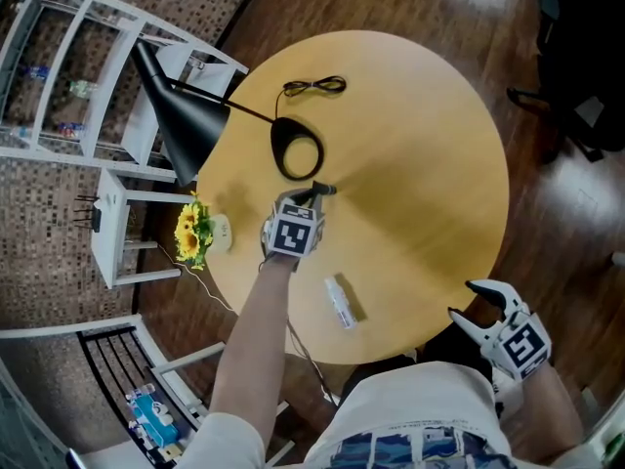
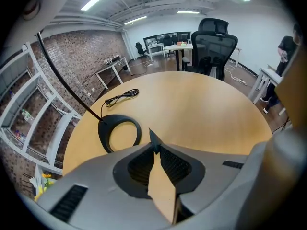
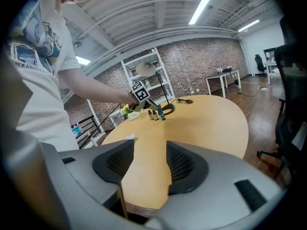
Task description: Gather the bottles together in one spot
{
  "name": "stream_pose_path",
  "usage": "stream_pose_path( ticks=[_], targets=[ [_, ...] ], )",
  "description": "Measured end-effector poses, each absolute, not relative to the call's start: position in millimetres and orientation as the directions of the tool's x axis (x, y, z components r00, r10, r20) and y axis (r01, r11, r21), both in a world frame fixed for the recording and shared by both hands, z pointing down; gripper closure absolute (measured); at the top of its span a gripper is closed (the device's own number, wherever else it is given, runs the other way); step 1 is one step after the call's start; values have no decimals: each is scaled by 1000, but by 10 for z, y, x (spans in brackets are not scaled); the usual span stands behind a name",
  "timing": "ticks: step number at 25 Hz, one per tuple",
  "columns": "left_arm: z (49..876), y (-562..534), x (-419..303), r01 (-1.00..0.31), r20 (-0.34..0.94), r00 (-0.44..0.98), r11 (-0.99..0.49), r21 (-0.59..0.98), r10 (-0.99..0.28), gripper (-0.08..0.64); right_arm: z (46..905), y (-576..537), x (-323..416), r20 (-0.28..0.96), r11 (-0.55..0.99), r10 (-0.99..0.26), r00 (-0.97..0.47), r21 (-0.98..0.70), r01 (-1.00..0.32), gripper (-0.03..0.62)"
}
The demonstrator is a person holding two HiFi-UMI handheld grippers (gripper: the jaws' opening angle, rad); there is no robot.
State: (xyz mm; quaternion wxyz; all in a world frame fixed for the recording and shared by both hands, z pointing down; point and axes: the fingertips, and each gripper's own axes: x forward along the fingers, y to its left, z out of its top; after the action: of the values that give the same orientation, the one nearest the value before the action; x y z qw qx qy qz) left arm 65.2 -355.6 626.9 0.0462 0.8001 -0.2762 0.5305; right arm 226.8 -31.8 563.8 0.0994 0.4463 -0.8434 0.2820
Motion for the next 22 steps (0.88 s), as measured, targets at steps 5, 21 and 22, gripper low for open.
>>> stream_pose_path(
  ticks=[5,21,22],
  targets=[
    [6277,-3558,680,-462,879,277,-856,-232,-388,512,5649,-356,2280,421,442,-696,-581,-387,-809,356],
    [5896,-3465,636,-475,790,343,-819,-321,-508,434,5591,-480,2150,398,498,-681,-614,-362,-788,356],
    [5799,-3416,617,-495,771,362,-809,-317,-523,434,5579,-498,2125,395,509,-680,-618,-353,-785,356]
  ],
)
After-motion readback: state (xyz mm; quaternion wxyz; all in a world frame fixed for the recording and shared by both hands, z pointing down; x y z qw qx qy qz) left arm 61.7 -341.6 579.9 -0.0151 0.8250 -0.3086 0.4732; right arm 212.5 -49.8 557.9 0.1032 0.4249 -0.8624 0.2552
